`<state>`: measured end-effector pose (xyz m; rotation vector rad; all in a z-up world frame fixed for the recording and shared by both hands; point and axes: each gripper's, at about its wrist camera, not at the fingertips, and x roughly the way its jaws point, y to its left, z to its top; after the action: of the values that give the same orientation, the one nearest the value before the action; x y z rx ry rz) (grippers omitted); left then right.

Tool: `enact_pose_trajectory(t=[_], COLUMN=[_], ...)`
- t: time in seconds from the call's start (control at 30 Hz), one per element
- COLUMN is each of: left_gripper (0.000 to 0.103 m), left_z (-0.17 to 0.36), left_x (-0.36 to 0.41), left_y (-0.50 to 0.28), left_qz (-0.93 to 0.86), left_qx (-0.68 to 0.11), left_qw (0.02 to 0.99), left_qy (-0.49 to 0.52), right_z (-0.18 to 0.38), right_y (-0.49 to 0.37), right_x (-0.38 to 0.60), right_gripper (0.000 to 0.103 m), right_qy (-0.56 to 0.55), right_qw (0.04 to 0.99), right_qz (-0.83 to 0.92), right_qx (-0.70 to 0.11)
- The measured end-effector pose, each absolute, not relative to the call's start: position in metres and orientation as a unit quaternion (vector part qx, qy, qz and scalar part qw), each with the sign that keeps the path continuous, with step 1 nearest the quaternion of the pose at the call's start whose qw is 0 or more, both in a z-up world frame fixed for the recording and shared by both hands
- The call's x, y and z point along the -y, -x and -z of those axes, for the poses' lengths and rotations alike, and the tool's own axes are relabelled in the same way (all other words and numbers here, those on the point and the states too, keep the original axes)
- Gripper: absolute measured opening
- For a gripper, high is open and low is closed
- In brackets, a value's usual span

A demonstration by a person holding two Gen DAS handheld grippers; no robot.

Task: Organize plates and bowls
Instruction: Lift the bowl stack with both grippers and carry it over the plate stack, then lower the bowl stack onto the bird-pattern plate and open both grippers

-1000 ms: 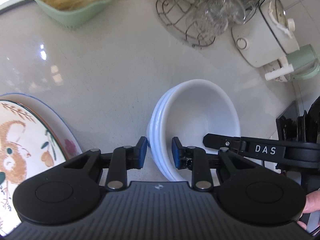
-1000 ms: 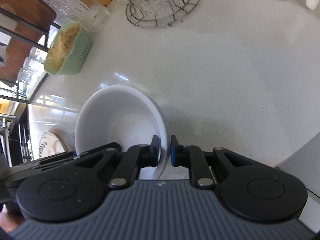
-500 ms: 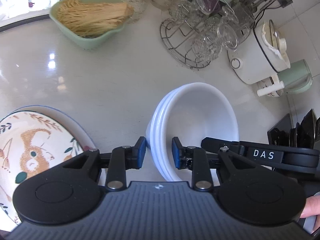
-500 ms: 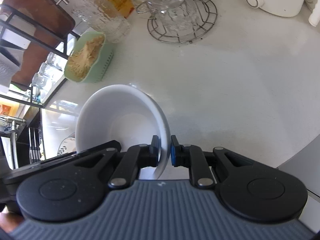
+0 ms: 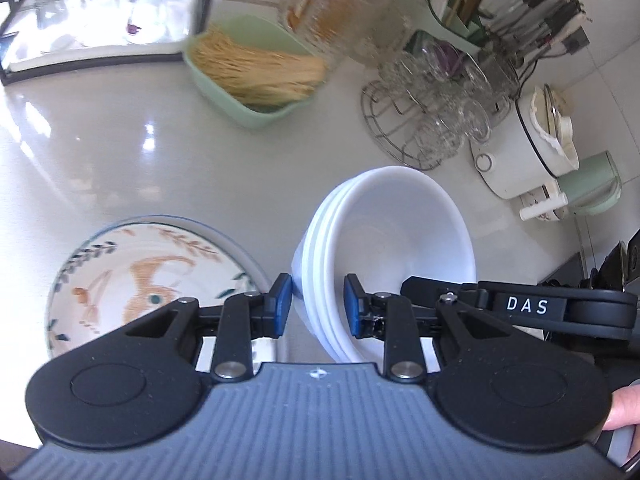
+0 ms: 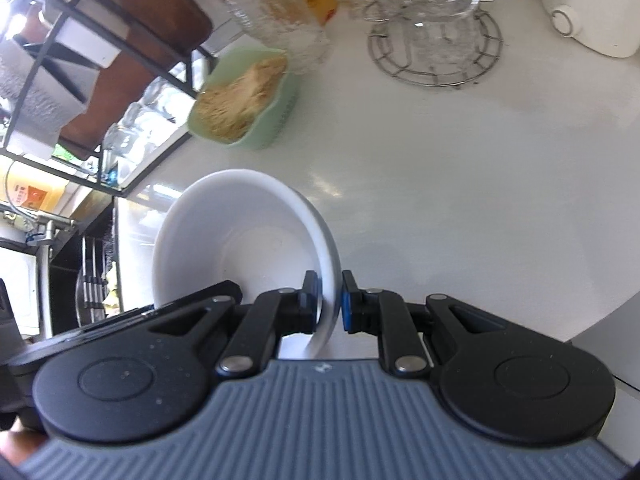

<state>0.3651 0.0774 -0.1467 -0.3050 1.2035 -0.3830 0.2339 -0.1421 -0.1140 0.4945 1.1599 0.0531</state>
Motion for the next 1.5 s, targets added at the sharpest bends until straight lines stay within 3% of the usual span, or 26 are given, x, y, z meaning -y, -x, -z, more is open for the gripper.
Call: enact_pose_trajectory(t=[0.67, 1.13, 1.5], left_gripper=[0.031, 0.031, 0.032], left_z=[0.169, 0.218, 0.216], left_x=[-0.192, -0.212, -0.211], left_y=[-0.352, -0.359, -0.367], left_qz=[0.126, 0.139, 0.147], left_qx=[-0.560, -0.608, -0.617], left_qw=[0.794, 0.765, 0.763], left_qy=[0.198, 0.164, 0.124], right_z=[0.130, 0.173, 0.179], right_y=[-0.247, -0.242, -0.239], right_x=[0.034, 0.005, 0.001], right_gripper=[0.016, 0.017, 0.017], right_qy=[-0.176, -0.183, -0.167], right_qw=[0.797, 0.770, 0.776], right_qz=[-0.062, -0.032, -0.036], right_qx=[-0.575, -0.611, -0.608])
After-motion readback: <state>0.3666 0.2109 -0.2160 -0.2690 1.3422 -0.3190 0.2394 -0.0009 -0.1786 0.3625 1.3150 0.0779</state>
